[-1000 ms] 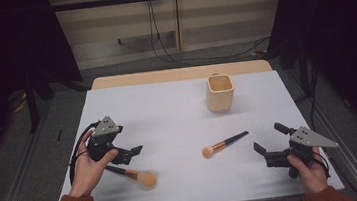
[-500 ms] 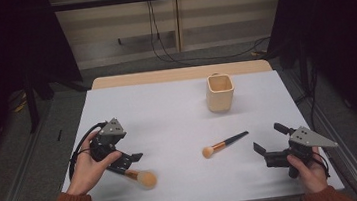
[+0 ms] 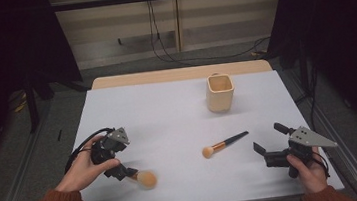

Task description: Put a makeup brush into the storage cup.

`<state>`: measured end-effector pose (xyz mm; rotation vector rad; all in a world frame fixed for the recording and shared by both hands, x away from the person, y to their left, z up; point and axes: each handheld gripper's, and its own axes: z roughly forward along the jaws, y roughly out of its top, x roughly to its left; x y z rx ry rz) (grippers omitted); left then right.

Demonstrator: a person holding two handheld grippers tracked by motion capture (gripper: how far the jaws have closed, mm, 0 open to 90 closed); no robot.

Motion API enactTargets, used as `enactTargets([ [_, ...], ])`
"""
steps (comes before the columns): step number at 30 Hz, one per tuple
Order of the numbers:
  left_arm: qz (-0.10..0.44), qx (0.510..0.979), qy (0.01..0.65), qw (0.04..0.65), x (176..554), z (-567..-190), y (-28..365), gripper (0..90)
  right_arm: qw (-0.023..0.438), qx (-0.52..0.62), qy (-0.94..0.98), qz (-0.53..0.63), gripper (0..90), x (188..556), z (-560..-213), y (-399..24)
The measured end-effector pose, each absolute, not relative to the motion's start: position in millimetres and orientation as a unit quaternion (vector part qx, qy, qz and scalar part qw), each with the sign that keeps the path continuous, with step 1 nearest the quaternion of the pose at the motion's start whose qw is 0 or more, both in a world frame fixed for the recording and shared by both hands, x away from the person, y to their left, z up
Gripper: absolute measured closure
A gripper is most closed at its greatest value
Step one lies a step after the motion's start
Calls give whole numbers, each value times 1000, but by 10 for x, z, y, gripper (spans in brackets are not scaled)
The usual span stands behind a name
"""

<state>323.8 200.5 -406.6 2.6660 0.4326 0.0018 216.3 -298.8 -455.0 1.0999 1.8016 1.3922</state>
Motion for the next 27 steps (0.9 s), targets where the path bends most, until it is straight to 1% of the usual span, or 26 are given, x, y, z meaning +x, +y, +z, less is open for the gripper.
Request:
enactTargets([
  [3, -4, 968, 144, 207, 3249, -4099, 2010, 52, 301, 414, 680, 524, 0, 2162, -4551, -2987],
  [5, -13, 969, 147, 198, 3254, -4121, 2013, 47, 300, 415, 680, 525, 0, 2162, -4551, -2986],
  [8, -16, 974, 127, 187, 3239, -4157, 2007, 42, 298, 414, 681, 525, 0, 2165, -4554, -2985],
  [12, -23, 977, 117, 176, 3228, -4190, 1976, 41, 297, 414, 682, 525, 0, 2167, -4555, -2985],
  [17, -33, 983, 88, 161, 3204, -4243, 1917, 55, 296, 413, 683, 525, 0, 2170, -4558, -2981],
  [20, -32, 985, 77, 151, 3185, -4265, 1888, 77, 295, 413, 683, 525, 0, 2171, -4559, -2980],
  [21, -31, 986, 70, 146, 3180, -4283, 1879, 115, 294, 414, 682, 525, 0, 2172, -4559, -2979],
  [23, -32, 988, 63, 140, 3183, -4287, 1879, 128, 294, 414, 683, 525, 0, 2172, -4559, -2979],
  [26, -26, 990, 56, 131, 3193, -4316, 1902, 200, 293, 415, 683, 525, 0, 2170, -4560, -2977],
  [27, -22, 990, 58, 127, 3194, -4326, 1911, 200, 293, 415, 683, 525, 0, 2170, -4560, -2977],
])
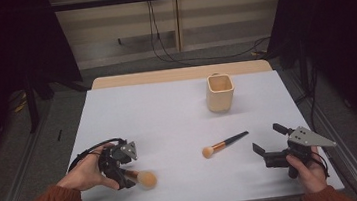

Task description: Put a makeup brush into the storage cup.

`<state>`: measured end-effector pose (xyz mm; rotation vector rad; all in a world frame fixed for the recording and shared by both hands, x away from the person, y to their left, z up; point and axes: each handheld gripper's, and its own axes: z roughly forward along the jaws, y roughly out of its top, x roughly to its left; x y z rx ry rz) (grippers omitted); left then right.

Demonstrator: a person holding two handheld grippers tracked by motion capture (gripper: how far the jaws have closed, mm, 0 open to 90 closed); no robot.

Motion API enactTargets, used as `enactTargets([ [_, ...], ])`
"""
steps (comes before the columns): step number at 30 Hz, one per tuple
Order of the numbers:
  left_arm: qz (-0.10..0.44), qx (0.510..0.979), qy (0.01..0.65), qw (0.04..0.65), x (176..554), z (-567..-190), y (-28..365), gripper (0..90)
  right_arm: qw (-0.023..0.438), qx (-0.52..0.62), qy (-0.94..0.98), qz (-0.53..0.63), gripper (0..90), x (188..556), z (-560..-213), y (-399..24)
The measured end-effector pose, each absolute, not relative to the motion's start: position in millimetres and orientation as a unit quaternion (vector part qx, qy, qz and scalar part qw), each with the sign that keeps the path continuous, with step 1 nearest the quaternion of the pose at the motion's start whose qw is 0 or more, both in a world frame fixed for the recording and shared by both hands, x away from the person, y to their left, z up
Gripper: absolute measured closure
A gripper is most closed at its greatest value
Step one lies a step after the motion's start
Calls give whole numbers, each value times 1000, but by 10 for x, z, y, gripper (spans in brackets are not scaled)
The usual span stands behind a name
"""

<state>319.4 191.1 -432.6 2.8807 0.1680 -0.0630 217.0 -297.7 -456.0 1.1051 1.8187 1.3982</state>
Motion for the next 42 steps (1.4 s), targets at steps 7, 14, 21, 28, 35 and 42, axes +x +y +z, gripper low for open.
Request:
enactTargets([
  [7, -17, 993, 48, 110, 3232, -4392, 1960, 313, 291, 415, 684, 525, 0, 2171, -4561, -2974],
  [14, -12, 994, 43, 96, 3269, -4427, 1976, 391, 292, 414, 685, 524, 0, 2172, -4562, -2977],
  [21, -24, 995, 36, 94, 3282, -4424, 1983, 509, 290, 414, 683, 526, 0, 2169, -4559, -2974],
  [28, -20, 995, 40, 91, 3283, -4424, 1977, 565, 291, 413, 683, 527, 0, 2167, -4559, -2983],
  [35, -23, 995, 37, 87, 3252, -4419, 1962, 723, 290, 414, 684, 526, 0, 2172, -4561, -2974],
  [42, -31, 994, 55, 85, 3258, -4415, 1959, 743, 291, 412, 686, 524, 0, 2174, -4565, -2975],
])
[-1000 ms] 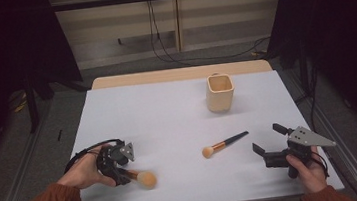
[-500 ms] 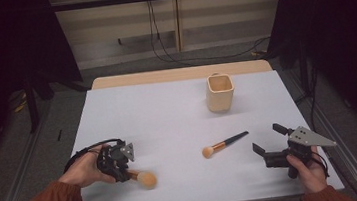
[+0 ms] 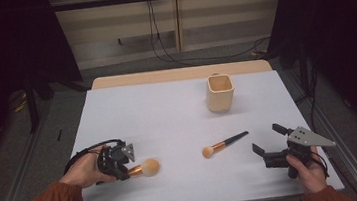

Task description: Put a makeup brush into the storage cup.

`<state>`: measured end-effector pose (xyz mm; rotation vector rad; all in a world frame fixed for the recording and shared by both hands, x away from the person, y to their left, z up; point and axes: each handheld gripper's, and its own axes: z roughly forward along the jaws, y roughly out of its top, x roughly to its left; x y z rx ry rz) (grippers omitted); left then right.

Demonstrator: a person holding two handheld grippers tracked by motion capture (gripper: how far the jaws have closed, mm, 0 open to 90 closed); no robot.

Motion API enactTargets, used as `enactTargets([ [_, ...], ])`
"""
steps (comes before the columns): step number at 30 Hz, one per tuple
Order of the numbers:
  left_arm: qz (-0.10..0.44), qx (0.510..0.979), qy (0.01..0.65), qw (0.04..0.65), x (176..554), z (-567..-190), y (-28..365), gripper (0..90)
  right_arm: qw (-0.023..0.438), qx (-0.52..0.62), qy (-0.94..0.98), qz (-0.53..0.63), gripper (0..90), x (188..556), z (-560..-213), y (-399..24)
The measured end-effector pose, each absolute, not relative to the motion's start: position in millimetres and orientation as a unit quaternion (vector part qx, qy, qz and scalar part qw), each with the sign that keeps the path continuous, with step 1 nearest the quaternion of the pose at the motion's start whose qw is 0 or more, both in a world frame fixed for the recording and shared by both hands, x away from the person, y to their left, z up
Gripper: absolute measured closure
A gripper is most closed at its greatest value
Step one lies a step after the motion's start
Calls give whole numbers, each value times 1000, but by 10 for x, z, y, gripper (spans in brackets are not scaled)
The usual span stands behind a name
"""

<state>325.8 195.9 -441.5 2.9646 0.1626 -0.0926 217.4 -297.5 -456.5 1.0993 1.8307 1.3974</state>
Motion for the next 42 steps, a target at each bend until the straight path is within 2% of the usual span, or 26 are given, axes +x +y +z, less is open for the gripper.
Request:
enactTargets([
  [19, -61, 984, 113, 123, 3351, -4393, 2110, 746, 287, 413, 688, 523, 0, 2181, -4570, -2972],
  [25, -74, 971, 151, 170, 3365, -4322, 2178, 745, 285, 413, 688, 525, 0, 2185, -4568, -2968],
  [34, -66, 940, 208, 262, 3416, -4205, 2252, 745, 286, 415, 687, 525, 0, 2187, -4568, -2972],
  [38, -53, 938, 198, 279, 3414, -4182, 2238, 744, 285, 414, 687, 525, 0, 2187, -4567, -2970],
  [42, -48, 920, 204, 332, 3418, -4194, 2231, 745, 285, 414, 685, 527, 0, 2186, -4567, -2975],
])
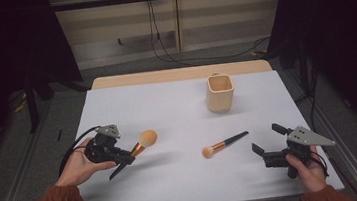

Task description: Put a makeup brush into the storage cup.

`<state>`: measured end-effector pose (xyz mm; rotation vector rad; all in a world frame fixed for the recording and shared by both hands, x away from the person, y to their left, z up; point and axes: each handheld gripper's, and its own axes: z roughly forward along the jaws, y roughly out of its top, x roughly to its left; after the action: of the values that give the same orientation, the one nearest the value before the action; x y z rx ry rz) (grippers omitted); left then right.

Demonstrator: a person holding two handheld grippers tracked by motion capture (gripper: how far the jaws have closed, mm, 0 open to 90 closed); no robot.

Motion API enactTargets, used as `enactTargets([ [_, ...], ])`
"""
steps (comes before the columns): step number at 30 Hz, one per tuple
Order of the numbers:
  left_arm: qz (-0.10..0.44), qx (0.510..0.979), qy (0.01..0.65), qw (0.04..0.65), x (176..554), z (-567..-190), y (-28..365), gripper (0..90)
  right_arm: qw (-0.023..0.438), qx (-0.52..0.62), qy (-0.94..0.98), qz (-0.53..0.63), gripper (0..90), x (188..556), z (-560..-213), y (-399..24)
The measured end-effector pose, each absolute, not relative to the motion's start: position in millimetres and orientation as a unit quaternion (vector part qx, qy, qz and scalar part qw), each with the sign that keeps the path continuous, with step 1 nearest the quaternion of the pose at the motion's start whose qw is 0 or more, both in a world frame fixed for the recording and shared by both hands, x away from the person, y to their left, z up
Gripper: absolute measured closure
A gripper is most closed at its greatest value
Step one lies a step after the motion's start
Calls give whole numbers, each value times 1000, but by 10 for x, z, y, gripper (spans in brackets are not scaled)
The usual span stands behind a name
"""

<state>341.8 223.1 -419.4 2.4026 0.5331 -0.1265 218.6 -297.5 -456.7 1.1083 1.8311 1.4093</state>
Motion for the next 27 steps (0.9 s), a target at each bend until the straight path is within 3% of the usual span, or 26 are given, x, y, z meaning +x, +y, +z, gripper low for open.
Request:
enactTargets([
  [14, -13, 873, 220, 435, 3384, -4264, 2190, 745, 286, 413, 685, 528, 0, 2177, -4564, -2976],
  [27, 0, 850, 230, 475, 3303, -4370, 2073, 745, 286, 410, 685, 529, 0, 2176, -4561, -2972],
])
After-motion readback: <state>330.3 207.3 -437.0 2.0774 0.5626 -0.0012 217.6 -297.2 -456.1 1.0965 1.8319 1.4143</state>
